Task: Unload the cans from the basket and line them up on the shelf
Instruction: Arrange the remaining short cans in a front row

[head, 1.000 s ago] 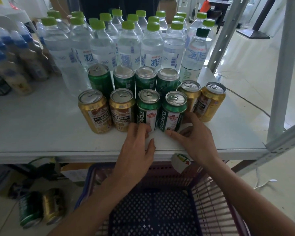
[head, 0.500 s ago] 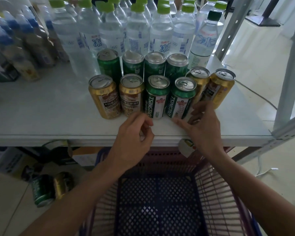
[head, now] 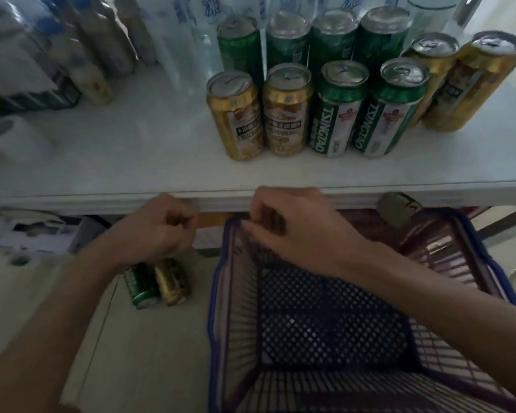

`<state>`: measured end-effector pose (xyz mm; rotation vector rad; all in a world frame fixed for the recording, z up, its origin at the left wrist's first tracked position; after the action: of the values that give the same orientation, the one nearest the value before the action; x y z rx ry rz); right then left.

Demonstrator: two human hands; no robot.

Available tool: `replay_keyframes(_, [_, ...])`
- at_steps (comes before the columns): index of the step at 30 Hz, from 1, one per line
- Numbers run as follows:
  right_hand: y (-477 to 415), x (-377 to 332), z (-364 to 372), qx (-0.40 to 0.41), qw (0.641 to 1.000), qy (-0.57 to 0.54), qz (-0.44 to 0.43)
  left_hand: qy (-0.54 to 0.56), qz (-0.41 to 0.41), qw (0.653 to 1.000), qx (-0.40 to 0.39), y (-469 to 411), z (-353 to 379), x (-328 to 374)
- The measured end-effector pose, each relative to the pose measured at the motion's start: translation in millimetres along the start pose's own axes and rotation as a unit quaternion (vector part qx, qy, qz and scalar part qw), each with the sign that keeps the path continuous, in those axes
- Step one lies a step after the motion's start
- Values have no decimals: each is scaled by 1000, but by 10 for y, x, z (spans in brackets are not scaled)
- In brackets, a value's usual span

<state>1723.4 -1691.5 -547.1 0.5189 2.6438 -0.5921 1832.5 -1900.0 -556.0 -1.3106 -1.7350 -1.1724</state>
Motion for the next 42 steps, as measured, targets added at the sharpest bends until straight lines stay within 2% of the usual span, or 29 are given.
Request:
replay_keyframes(2, [-119,-297,388,-101,994,1,-32,27,-135,990,-13,100,-232,-407])
replay_keyframes(4, [-247,-568,882,-195,979,11,-61,69,-280,957,-32,193,-337,-830])
replay_keyframes(6, [-354,-764,1440,-291,955,16,-64,40,-373,925,-52,245,-351,-1233])
replay_keyframes(7, [-406,-843,1721,-340,938,22,-63,-7,-406,913,-42,247,-364,-1454])
replay_keyframes(9, [-485,-937,2288,-433,899,38,-45,-89,-443,891,29,256,-394,-1881])
replay_keyframes(12, [-565,-871,3010,-503,862,57,21,-155,-399,880,205,294,-453,-2380])
replay_keyframes(14, [-585,-748,3350,-505,857,85,60,-159,-366,874,278,299,-428,-2604])
replay_keyframes(18, [-594,-631,3656,-508,851,114,71,-127,-370,860,327,241,-288,-2851])
replay_keyframes(23, [-585,-621,3635,-431,894,95,77,-152,-379,850,333,227,-267,-3027])
replay_keyframes(26, [-697,-798,3712,-487,868,85,44,-150,-392,843,336,248,-302,-3146])
replay_keyframes(30, [-689,-882,3897,-575,808,128,-29,-119,-386,837,368,282,-224,-3206])
replay_keyframes(32, [-697,-893,3927,-572,809,138,-20,-92,-380,834,389,269,-221,-3199])
replay_keyframes(36, [-688,-884,3838,-561,817,127,27,-62,-401,834,374,291,-216,-3151])
replay_keyframes(38, [-681,-884,3810,-549,827,122,19,-43,-415,831,367,308,-210,-3110])
replay_keyframes(40, [-668,-892,3787,-558,820,125,24,-7,-426,819,383,330,-195,-3064])
replay_keyframes(42, [-684,-899,3702,-526,838,140,31,22,-425,814,395,332,-160,-2995])
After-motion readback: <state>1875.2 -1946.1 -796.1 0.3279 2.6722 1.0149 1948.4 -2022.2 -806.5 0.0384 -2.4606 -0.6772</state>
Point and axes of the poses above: each hand's wrist, its own y-axis away from the middle knuckle, its own z-axis out of the palm, x = y × z, the point moved 3 cm from there along -y, towards the middle knuckle, and after that the axes turned 13 degrees about y, right-handed, at the moved point
